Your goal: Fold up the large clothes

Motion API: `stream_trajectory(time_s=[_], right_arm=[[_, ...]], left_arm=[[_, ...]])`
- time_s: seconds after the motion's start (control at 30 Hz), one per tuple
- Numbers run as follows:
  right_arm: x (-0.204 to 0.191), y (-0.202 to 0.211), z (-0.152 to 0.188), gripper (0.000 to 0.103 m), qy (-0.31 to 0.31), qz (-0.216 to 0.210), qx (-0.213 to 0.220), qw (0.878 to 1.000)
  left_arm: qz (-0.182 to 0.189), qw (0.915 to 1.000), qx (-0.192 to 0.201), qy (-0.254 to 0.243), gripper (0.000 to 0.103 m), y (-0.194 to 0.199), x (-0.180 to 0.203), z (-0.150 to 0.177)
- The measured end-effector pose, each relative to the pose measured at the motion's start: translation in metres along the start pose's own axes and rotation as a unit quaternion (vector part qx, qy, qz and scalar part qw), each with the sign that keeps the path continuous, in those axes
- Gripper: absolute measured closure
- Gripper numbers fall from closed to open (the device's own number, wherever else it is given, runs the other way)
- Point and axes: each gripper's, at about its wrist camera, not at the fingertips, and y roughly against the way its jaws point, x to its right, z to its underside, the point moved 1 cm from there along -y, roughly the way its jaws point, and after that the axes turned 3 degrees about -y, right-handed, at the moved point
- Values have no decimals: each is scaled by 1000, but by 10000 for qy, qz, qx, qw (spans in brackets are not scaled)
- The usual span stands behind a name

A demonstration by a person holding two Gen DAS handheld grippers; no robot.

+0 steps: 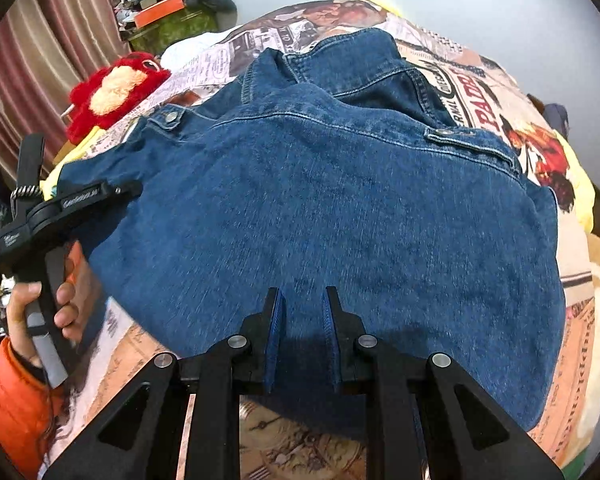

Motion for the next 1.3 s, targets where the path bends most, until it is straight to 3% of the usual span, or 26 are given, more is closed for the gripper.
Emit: stream_trajectory(time_s=[0.13,0.23,0.47,0.67,0.83,0.93,1.03,1.13,1.3], right_arm=[[-10,13,4,87,254,57,157,9995],[-20,19,4,87,407,51,176,9990],[-54,13,-9,87,317,-781,75,9964],[-93,-35,-18,87,280,-1410,-583,9879],[-94,-49,-14,87,253,-1431,-667,9871],[-84,-33,-11,87,294,-1467,-827,9853],[-66,-4,-4,87,357,-1340,-549,9888],[-41,23,8,87,310,-1012,-239,9941],[14,60,28,87,-379,-514,121,9979]], left_arm=[[230,9990,373,-46,68,33,1,-9],[103,9969,728,-274,69,64,7,-15],[-311,9808,1636,-1014,70,134,23,-30],[-382,9715,1727,-1576,70,148,46,-29],[-517,9659,1673,-1909,71,139,67,-20],[-556,9584,1752,-2182,72,140,82,-15],[-538,9514,1827,-2422,74,141,108,-14],[-220,9459,1903,-2619,75,146,141,-14],[423,9395,1791,-2889,76,148,190,-6]])
